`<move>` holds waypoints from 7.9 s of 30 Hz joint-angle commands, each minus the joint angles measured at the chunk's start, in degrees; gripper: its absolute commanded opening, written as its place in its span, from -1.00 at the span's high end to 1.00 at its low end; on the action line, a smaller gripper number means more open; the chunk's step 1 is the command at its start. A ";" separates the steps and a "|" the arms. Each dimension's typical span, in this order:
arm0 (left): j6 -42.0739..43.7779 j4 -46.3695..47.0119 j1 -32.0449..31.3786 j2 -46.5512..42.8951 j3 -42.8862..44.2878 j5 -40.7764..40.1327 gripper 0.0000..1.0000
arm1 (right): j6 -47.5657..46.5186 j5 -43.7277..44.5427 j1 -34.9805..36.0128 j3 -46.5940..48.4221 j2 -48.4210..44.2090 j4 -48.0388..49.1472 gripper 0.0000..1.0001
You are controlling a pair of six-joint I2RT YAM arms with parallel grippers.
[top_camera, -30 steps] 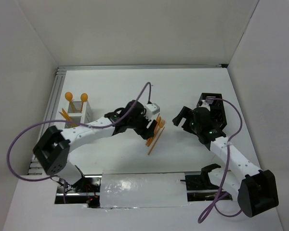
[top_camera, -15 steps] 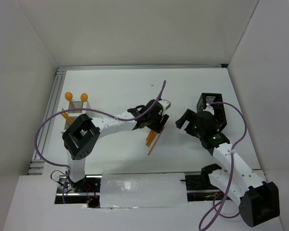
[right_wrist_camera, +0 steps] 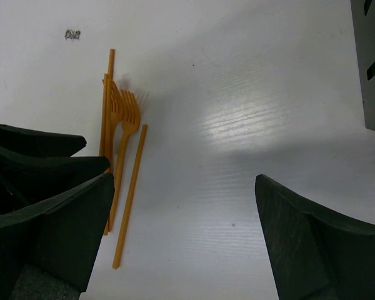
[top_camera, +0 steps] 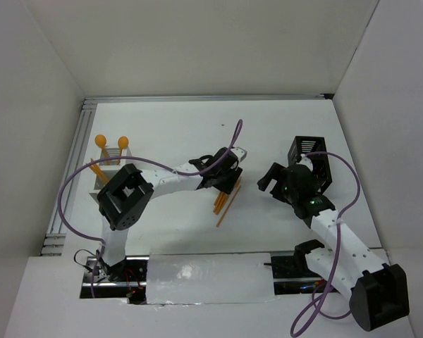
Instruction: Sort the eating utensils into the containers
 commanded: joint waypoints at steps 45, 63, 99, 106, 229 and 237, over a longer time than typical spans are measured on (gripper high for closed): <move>2.63 15.13 3.81 -20.99 -11.76 10.94 0.89 | 0.72 5.74 -0.78 3.27 -2.76 -5.87 -1.00; 4.92 41.00 4.60 -23.01 -17.64 25.61 0.93 | -7.54 -13.42 -0.78 9.43 -15.15 9.40 -1.00; 0.79 38.82 4.43 -18.27 -12.28 29.59 -0.99 | -9.46 -6.77 0.54 18.38 4.35 14.36 1.00; -1.32 33.28 13.20 -25.65 -15.62 33.26 -1.00 | -24.59 19.95 0.27 32.02 9.71 8.01 1.00; -11.08 -31.76 8.74 6.42 -7.54 -6.90 0.42 | -21.86 -4.63 -22.40 27.01 -1.36 8.54 -1.00; -7.57 -27.63 8.47 6.25 -8.85 -0.66 0.78 | -21.78 -4.10 -22.32 27.01 -1.71 8.54 -1.00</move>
